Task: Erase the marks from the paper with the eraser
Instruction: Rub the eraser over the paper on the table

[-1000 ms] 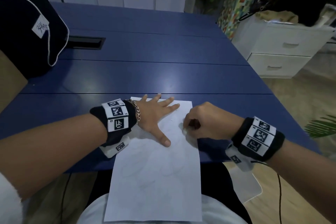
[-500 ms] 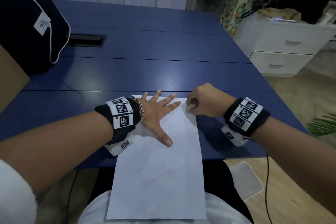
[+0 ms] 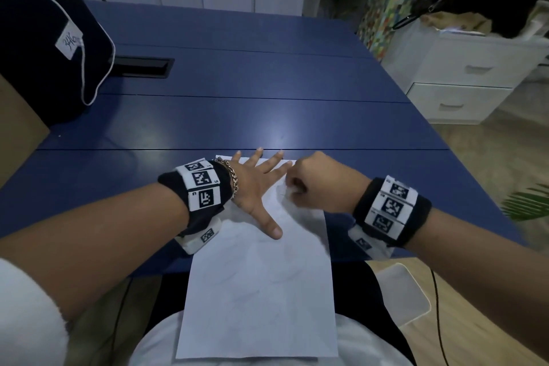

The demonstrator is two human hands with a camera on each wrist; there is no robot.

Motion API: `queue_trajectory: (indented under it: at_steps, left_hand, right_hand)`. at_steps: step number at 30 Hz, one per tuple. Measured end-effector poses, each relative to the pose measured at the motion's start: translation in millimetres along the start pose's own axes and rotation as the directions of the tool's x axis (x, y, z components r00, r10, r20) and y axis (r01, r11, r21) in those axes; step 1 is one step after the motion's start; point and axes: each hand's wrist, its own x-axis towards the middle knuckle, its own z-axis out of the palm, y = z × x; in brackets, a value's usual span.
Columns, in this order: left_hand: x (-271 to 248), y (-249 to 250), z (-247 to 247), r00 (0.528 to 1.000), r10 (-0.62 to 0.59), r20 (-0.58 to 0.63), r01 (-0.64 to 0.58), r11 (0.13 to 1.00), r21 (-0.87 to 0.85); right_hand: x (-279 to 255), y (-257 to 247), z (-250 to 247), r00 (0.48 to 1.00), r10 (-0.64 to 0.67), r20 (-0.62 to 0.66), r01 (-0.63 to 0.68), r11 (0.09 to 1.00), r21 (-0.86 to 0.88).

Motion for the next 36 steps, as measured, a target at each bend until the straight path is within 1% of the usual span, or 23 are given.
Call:
queue_trajectory:
  at_steps: [1,3,4,6,8,9,11,14,16,18,20,22,24,26,28,30,31,33,34,36]
  left_hand:
    - [1,1,0,1.000,0.000,0.002,0.000,1.000,0.003]
    - [1,1,-1,1.000,0.000,-0.001,0.000,1.000,0.006]
    - [1,1,0,1.000,-0.004,-0.001,0.004,1.000,0.006]
    - [0,1,0,1.000,-0.011,0.005,0.011,1.000,0.006]
    - [-1,2,0,1.000,-0.014,0.019,0.013,1.000,0.010]
    - [-3,2,-2,0.999,-0.018,0.031,0.017,1.000,0.021]
    - [-12,0,-9,0.998,-0.027,0.056,0.026,0.999,0.030]
    - [-38,-13,-25,0.998,-0.013,0.058,0.013,1.000,0.007]
    - [-55,-32,-29,0.995,-0.008,0.100,0.012,0.999,-0.035]
    - [-68,-54,-24,0.983,-0.047,0.178,0.062,0.995,-0.081]
    - [-74,-68,-14,0.976,-0.086,0.201,0.102,0.992,-0.071]
    - [-77,-73,-4,0.982,-0.078,0.174,0.088,0.995,-0.054]
    - [-77,-71,5,0.987,-0.059,0.148,0.064,0.997,-0.032]
    - [-76,-69,14,0.988,-0.067,0.140,0.070,0.997,-0.019]
    - [-75,-66,22,0.987,-0.089,0.131,0.093,0.996,-0.019]
    - [-72,-60,28,0.990,-0.104,0.100,0.107,0.994,-0.030]
    - [-70,-56,30,0.991,-0.112,0.073,0.115,0.992,-0.042]
    - [-65,-50,29,0.992,-0.121,-0.029,0.119,0.990,-0.079]
    - [-62,-48,27,0.988,-0.111,-0.112,0.101,0.991,-0.093]
    - [-58,-43,19,0.958,-0.052,-0.284,0.023,0.994,-0.104]
  right_hand:
    - [-4,-6,1,0.999,-0.036,0.021,0.036,0.999,0.021]
    - [-5,-1,0,0.998,-0.045,0.049,0.043,0.998,0.044]
    - [-1,7,-3,0.999,-0.020,0.038,0.019,0.999,0.039]
    - [6,23,-4,0.997,0.058,-0.041,-0.057,0.998,0.028]
    - [11,30,-2,0.991,0.100,-0.084,-0.100,0.995,0.008]
    - [11,29,-2,0.992,0.097,-0.081,-0.098,0.995,-0.009]
    - [10,30,-6,0.993,0.095,-0.071,-0.094,0.995,0.019]
    - [1,39,-18,0.980,0.134,-0.146,-0.118,0.987,0.110]
    - [-10,42,-19,0.974,0.138,-0.181,-0.114,0.984,0.137]
    - [-24,32,-17,0.987,0.103,-0.124,-0.084,0.985,0.149]
    - [-40,16,-11,0.999,0.016,-0.034,-0.011,0.988,0.153]
    - [-49,1,-1,0.996,-0.068,0.051,0.059,0.984,0.168]
    - [-50,-5,7,0.991,-0.092,0.096,0.074,0.981,0.180]
    - [-46,1,7,0.995,-0.057,0.087,0.045,0.989,0.139]
    - [-38,17,1,0.999,0.014,0.053,-0.017,0.998,0.063]
    - [-31,33,-6,0.996,0.081,0.035,-0.083,0.994,0.070]
    - [-28,40,-9,0.993,0.105,0.046,-0.109,0.990,0.091]
    - [-23,45,-14,0.989,0.113,0.096,-0.123,0.986,0.116]
    - [-21,45,-16,0.988,0.110,0.113,-0.123,0.986,0.115]
    - [-16,42,-20,0.989,0.105,0.108,-0.115,0.989,0.097]
